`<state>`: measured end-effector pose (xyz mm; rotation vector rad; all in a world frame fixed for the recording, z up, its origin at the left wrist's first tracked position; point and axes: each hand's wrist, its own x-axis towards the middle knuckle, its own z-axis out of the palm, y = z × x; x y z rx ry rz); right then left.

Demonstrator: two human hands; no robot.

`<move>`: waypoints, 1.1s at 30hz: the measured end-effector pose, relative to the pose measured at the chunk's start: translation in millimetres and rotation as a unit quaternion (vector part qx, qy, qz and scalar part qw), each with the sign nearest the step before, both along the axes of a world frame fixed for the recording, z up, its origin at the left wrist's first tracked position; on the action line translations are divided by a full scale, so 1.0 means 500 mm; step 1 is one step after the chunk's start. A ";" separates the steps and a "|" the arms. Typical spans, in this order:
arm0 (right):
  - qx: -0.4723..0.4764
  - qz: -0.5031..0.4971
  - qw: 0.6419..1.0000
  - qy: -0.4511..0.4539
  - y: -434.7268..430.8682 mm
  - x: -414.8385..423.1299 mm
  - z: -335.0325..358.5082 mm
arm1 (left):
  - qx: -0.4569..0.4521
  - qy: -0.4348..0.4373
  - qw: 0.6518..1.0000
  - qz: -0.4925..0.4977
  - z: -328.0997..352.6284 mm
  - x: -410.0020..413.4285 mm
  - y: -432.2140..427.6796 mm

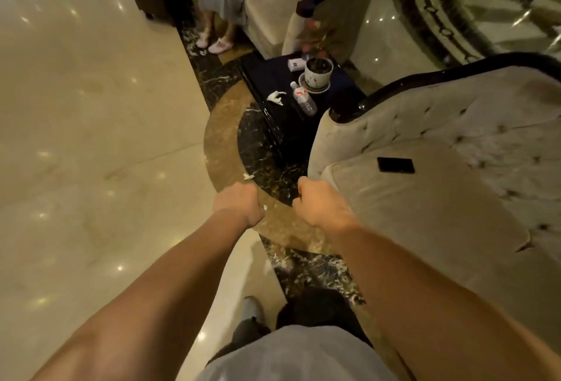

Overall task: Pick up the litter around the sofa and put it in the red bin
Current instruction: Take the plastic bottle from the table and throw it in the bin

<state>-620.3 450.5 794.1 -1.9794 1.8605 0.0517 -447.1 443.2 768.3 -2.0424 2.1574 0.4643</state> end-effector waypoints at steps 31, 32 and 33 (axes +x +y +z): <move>0.136 -0.353 0.925 -0.027 -1.361 0.008 -0.503 | 0.154 0.015 0.957 -0.244 -0.467 -0.015 -1.464; 0.140 -0.355 0.924 -0.002 -1.389 -0.004 -0.534 | 0.167 0.012 0.956 -0.240 -0.498 -0.021 -1.485; 0.146 -0.360 0.921 0.017 -1.418 -0.019 -0.567 | 0.179 0.008 0.954 -0.242 -0.531 -0.029 -1.509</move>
